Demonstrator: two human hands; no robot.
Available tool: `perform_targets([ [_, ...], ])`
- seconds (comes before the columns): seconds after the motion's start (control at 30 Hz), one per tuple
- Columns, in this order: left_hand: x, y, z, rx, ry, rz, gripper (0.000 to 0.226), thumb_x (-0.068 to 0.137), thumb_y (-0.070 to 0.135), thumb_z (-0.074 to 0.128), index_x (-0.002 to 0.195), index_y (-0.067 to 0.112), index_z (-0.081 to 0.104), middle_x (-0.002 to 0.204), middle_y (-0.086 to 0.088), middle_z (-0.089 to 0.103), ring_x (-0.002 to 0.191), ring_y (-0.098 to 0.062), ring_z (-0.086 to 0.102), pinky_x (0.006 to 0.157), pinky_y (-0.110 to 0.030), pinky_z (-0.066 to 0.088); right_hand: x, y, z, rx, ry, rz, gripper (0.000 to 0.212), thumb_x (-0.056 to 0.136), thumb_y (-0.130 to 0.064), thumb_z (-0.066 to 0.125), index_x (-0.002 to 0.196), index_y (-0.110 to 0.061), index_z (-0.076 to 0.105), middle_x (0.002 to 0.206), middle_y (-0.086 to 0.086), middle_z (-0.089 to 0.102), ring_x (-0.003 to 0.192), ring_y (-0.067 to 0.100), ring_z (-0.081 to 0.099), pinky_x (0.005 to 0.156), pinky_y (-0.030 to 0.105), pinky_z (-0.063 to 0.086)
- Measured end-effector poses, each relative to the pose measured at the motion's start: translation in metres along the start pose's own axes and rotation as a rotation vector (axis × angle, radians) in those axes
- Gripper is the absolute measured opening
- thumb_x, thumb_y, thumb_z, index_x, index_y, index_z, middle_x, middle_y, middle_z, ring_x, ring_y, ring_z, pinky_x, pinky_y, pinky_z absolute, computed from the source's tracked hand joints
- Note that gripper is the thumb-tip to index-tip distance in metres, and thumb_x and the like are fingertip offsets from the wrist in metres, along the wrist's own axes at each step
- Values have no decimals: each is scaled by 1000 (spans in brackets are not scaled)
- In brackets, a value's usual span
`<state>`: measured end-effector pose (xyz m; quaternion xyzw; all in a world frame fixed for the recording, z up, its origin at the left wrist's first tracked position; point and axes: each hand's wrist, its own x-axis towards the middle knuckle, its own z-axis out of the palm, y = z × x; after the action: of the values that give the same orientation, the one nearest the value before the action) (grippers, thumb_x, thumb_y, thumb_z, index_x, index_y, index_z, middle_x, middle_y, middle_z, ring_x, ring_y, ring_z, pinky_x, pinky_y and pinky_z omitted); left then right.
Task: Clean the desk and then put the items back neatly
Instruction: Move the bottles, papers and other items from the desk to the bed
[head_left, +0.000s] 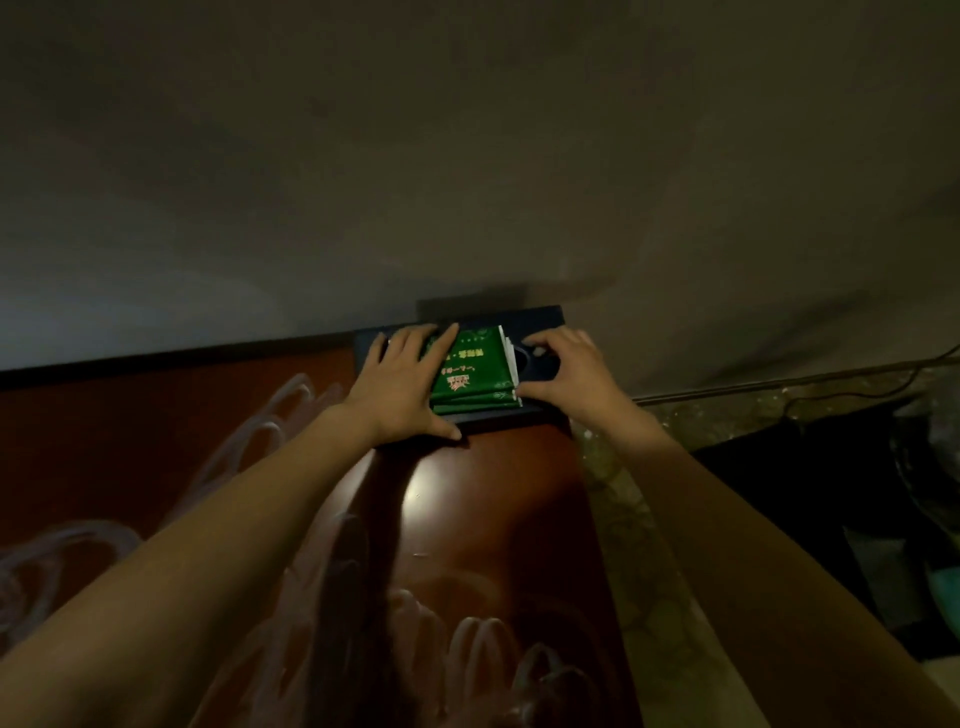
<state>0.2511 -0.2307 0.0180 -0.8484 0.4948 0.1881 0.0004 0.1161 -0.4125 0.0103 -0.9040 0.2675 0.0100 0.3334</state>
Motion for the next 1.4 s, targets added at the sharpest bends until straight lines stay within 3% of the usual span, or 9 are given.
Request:
perform_targets([
  [0.2, -11, 3, 10, 81, 90, 55, 100, 79, 57, 61, 152, 23, 1, 139, -12, 32, 127, -29, 27, 101, -40, 24, -3, 4, -2, -120, -88, -67, 61, 70, -38, 80, 126, -28, 57, 120, 2, 45, 117, 19, 35, 88, 26, 24],
  [0.33, -18, 3, 10, 41, 86, 69, 90, 83, 49, 58, 152, 23, 5, 128, -11, 37, 118, -27, 32, 91, -35, 25, -10, 1, -4, -302, -123, -138, 65, 68, -54, 76, 126, -33, 56, 123, 0, 38, 119, 18, 30, 86, 27, 18],
  [0.4, -25, 2, 10, -11, 72, 64, 89, 83, 43, 61, 152, 24, 7, 126, -11, 37, 115, -26, 32, 88, -33, 25, -14, 3, -2, -340, -117, -154, 71, 66, -55, 77, 129, -31, 53, 131, 1, 35, 124, 20, 27, 94, 30, 18],
  [0.5, -35, 1, 5, -50, 64, 64, 88, 82, 32, 63, 151, 23, 9, 125, -13, 37, 113, -28, 35, 91, -34, 30, -21, 3, 11, -331, -73, -148, 68, 65, -49, 80, 123, -22, 56, 138, 7, 34, 134, 26, 23, 112, 46, 15],
  [0.57, -42, -1, 0, -96, 58, 40, 89, 81, 25, 65, 151, 23, 9, 123, -14, 36, 109, -29, 38, 92, -35, 34, -28, 1, 19, -270, -53, -125, 64, 64, -43, 82, 117, -16, 58, 141, 9, 33, 139, 28, 18, 113, 54, 15],
  [0.7, -60, -9, -10, -137, 60, -62, 89, 82, 26, 65, 151, 27, 8, 121, -14, 34, 107, -31, 40, 91, -37, 37, -48, -1, 28, -226, -77, -105, 61, 65, -41, 82, 116, -16, 57, 156, 0, 18, 145, 22, 4, 108, 52, 23],
  [0.9, -95, -9, -22, -198, 112, -166, 93, 75, 26, 71, 150, 24, 17, 120, -17, 35, 108, -35, 40, 98, -38, 36, -98, -7, 33, -229, -55, -13, 56, 69, -46, 78, 113, -20, 55, 157, -8, 15, 145, 17, 3, 108, 48, 26],
  [1.23, -193, 19, -23, -241, 219, -107, 89, 69, 29, 74, 145, 25, 28, 118, -11, 38, 111, -31, 40, 97, -36, 38, -214, -37, 21, -295, -15, 69, 55, 73, -51, 74, 116, -24, 52, 157, -12, 14, 145, 12, 3, 113, 49, 17],
  [1.4, -253, 33, -13, -295, 226, -21, 86, 71, 26, 73, 144, 26, 28, 104, 0, 29, 108, -24, 38, 91, -30, 35, -278, -64, 28, -213, 53, 104, 57, 72, -51, 76, 115, -24, 51, 155, -12, 18, 145, 12, 7, 113, 50, 15],
])
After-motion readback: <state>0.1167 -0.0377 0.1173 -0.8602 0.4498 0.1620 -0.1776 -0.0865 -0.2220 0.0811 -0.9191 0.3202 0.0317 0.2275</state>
